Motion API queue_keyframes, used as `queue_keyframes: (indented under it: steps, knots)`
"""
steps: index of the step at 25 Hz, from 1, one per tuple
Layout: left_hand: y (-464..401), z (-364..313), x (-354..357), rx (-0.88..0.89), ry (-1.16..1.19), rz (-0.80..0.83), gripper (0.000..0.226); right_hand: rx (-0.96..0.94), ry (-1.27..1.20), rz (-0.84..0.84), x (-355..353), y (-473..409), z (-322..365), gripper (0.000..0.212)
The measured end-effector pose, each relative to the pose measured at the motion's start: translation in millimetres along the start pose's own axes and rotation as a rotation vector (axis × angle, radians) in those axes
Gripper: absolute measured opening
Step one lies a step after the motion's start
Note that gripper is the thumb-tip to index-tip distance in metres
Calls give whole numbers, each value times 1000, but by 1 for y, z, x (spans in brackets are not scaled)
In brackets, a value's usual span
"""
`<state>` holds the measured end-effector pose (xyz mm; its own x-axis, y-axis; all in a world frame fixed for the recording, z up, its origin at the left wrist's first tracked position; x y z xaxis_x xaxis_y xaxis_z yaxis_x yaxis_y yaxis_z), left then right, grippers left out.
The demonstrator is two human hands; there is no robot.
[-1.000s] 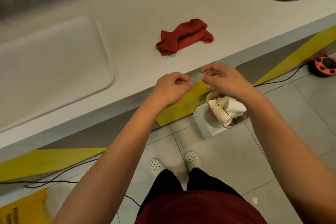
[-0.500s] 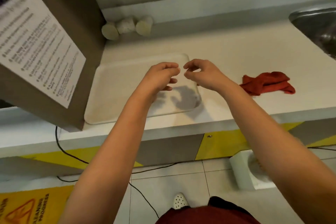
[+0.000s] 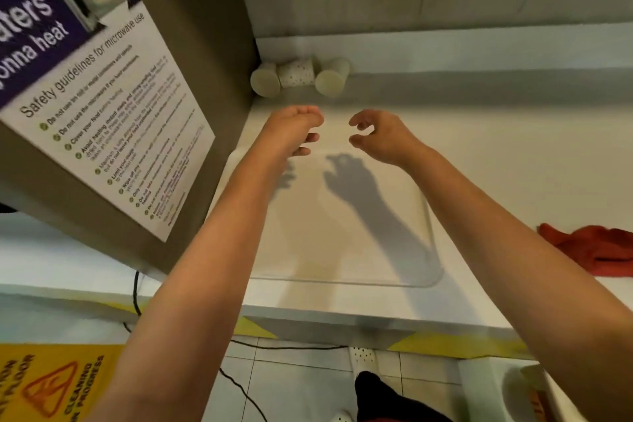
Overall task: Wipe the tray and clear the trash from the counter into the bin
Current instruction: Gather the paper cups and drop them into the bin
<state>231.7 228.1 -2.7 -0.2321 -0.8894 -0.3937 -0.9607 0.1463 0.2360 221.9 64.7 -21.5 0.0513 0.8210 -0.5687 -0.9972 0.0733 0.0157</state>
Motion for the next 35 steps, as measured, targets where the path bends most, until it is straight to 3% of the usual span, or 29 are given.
queue_keyframes:
  steps: [4, 7, 11, 14, 21, 28, 35]
  knots:
    - [-57, -12, -5, -23, -40, -43, 25, -31, 113, 38, -2, -62, -9, 46]
    - [-95, -31, -7, -19, -107, -66, 10, -75, 241, 73, -5, -106, -15, 57]
    - [-151, -61, -10, 89, -250, -127, 8, -76, 424, 145, -3, -157, -32, 70]
    - [-193, -69, -12, 95, -530, -164, 41, -110, 487, 117, -8, -191, -38, 72]
    - [-269, -46, -5, 189, -796, -161, 66, -345, 671, 83, -6, -249, -44, 82]
    - [-314, -17, 11, 248, -1050, -90, 81, -500, 731, 136, 18, -271, -43, 76]
    - [-338, -19, 14, 295, -1148, -166, 69, -526, 736, 107, 25, -300, -44, 66]
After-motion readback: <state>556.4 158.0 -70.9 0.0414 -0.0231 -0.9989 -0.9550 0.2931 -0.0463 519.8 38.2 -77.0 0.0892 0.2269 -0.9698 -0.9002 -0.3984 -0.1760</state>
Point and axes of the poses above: each hand's wrist, its own y-axis away from the middle knuckle, its own x-axis out of the palm, z = x × y, the point moved 9 cm from there along -y, towards the middle knuckle, and after that the axes turned 9 degrees about -y, right-handed, at the moved point
